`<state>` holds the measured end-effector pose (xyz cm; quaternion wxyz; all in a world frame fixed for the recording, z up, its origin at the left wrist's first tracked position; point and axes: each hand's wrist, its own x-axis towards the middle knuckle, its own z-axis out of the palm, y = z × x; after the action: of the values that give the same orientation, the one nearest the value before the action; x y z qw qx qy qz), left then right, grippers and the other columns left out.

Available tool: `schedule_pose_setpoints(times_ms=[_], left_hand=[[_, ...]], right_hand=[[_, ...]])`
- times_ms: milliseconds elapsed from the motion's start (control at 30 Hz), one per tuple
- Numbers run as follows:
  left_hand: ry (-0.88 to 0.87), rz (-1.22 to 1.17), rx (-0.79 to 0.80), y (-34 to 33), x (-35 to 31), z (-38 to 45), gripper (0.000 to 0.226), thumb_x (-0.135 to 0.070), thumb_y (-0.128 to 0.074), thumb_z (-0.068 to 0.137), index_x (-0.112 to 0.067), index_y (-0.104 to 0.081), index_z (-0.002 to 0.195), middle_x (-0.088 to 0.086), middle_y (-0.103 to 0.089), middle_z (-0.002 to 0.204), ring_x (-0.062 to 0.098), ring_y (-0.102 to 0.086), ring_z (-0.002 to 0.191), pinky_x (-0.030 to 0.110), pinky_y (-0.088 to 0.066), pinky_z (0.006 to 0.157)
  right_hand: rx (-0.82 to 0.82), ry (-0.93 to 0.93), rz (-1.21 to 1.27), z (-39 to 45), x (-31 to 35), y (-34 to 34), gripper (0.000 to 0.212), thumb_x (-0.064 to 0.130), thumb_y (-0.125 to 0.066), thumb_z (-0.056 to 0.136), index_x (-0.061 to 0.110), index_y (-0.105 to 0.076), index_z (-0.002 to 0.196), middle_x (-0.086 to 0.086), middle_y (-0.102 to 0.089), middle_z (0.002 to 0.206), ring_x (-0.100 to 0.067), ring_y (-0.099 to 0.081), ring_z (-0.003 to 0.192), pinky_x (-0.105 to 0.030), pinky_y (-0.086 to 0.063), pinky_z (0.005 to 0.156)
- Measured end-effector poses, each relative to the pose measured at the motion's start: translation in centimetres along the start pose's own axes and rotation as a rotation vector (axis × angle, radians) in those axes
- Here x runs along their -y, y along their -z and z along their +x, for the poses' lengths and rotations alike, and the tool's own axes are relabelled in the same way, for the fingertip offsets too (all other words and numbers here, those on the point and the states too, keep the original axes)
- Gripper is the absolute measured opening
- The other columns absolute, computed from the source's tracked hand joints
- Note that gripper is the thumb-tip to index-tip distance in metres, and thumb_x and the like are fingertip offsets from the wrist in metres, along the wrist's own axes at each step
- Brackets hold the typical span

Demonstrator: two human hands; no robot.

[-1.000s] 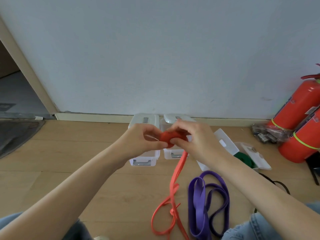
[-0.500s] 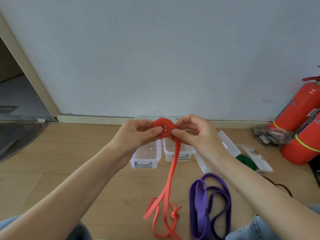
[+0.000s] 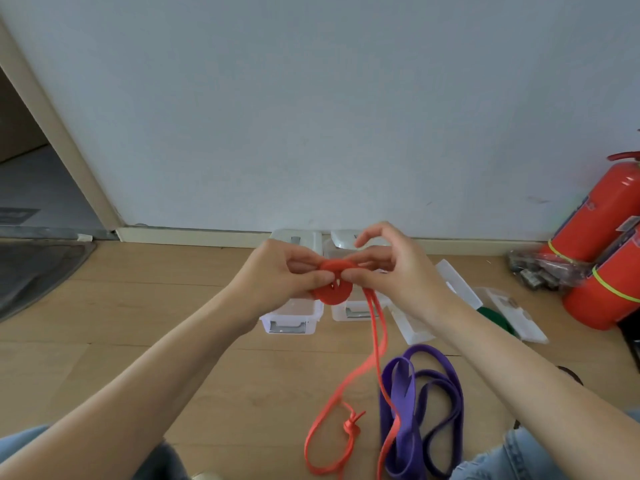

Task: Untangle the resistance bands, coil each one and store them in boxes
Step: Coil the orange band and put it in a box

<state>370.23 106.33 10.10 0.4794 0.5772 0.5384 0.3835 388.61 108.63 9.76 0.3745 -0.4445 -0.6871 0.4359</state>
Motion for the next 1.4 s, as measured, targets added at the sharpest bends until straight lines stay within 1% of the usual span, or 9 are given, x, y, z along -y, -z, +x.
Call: schedule_pose_setpoints(times_ms=[133, 267, 433, 567, 700, 933, 1100, 1267, 1400], left_hand=[[0.032, -0.389, -0.083, 1.1, -0.8, 0.3, 0.019, -0.008, -0.066, 0.080, -0.002, -0.068, 0.098, 0.011, -0.074, 0.089, 0.020, -0.072, 0.084, 0.019, -0.055, 0.067], [0.053, -0.518, -0.096, 0.1, -0.2, 0.2, 0.021, -0.008, -0.063, 0.082, -0.001, -0.067, 0.101, 0.012, -0.073, 0.094, 0.020, -0.071, 0.087, 0.020, -0.055, 0.070], [0.084, -0.424, -0.074, -0.7, 0.7, 0.1, 0.015, -0.006, -0.062, 0.085, -0.004, -0.067, 0.099, 0.010, -0.074, 0.090, 0.019, -0.071, 0.085, 0.020, -0.056, 0.073], [0.105, -0.009, 0.005, -0.5, 0.8, -0.1, 0.020, -0.015, -0.072, 0.079, -0.015, -0.066, 0.098, -0.002, -0.074, 0.091, 0.010, -0.069, 0.087, 0.016, -0.048, 0.073], [0.071, -0.021, 0.063, -1.1, 0.6, -0.5, 0.015, -0.009, -0.073, 0.078, -0.012, -0.072, 0.092, 0.003, -0.073, 0.084, 0.009, -0.070, 0.075, 0.008, -0.048, 0.062], [0.073, -0.363, -0.077, 0.1, 0.0, 0.2, 0.029, -0.018, -0.075, 0.065, -0.008, -0.071, 0.093, 0.005, -0.075, 0.089, 0.014, -0.071, 0.083, 0.017, -0.054, 0.067], [0.066, -0.544, -0.081, -0.1, 0.1, 0.3, 0.032, -0.024, -0.072, 0.064, -0.007, -0.072, 0.091, 0.008, -0.074, 0.093, 0.014, -0.071, 0.087, 0.017, -0.054, 0.069], [0.092, -0.324, -0.065, -0.7, 0.8, 0.1, 0.026, -0.010, -0.074, 0.074, -0.005, -0.067, 0.098, 0.008, -0.074, 0.093, 0.016, -0.070, 0.087, 0.014, -0.052, 0.069], [0.132, -0.074, 0.097, -0.4, 0.7, -0.1, 0.024, -0.015, -0.075, 0.075, -0.014, -0.070, 0.098, 0.001, -0.074, 0.093, 0.008, -0.069, 0.089, 0.005, -0.046, 0.065]], right_hand=[[0.057, -0.101, 0.388, -0.3, 0.7, 0.1, 0.023, 0.010, -0.074, 0.069, 0.007, -0.059, 0.086, -0.015, -0.072, 0.079, -0.023, -0.070, 0.070, -0.032, -0.058, 0.069], [-0.019, -0.098, 0.342, -0.5, 0.3, -1.0, 0.023, 0.003, -0.074, 0.073, 0.006, -0.057, 0.089, -0.016, -0.071, 0.083, -0.031, -0.070, 0.075, -0.050, -0.054, 0.082], [-0.029, -0.085, 0.206, -0.7, -0.1, -1.1, 0.026, -0.003, -0.072, 0.075, 0.003, -0.050, 0.087, -0.016, -0.071, 0.078, -0.026, -0.068, 0.068, -0.040, -0.057, 0.072], [-0.013, 0.095, -0.166, -0.2, 0.4, 0.0, 0.030, -0.003, -0.065, 0.079, 0.025, -0.061, 0.086, -0.006, -0.070, 0.083, -0.017, -0.064, 0.078, -0.023, -0.050, 0.076], [0.126, 0.168, -0.259, -0.2, 0.6, -0.3, 0.035, 0.000, -0.061, 0.084, 0.033, -0.066, 0.093, 0.007, -0.067, 0.093, -0.005, -0.060, 0.092, -0.016, -0.044, 0.083], [-0.029, -0.018, 0.205, 0.1, 0.5, 0.7, 0.022, 0.004, -0.071, 0.077, 0.003, -0.059, 0.095, -0.014, -0.072, 0.084, -0.026, -0.071, 0.078, -0.031, -0.057, 0.077], [-0.011, -0.045, 0.292, -0.3, 0.5, -1.0, 0.028, 0.004, -0.072, 0.076, 0.006, -0.054, 0.098, -0.012, -0.073, 0.085, -0.025, -0.071, 0.079, -0.034, -0.057, 0.079], [-0.060, 0.023, 0.138, -0.3, 0.2, -0.8, 0.022, -0.002, -0.069, 0.078, 0.014, -0.059, 0.088, -0.006, -0.071, 0.080, -0.019, -0.068, 0.074, -0.031, -0.057, 0.075], [0.039, 0.157, -0.151, -0.3, 0.7, -0.6, 0.031, 0.002, -0.063, 0.083, 0.032, -0.066, 0.089, 0.003, -0.066, 0.089, -0.010, -0.061, 0.089, -0.024, -0.048, 0.083]])
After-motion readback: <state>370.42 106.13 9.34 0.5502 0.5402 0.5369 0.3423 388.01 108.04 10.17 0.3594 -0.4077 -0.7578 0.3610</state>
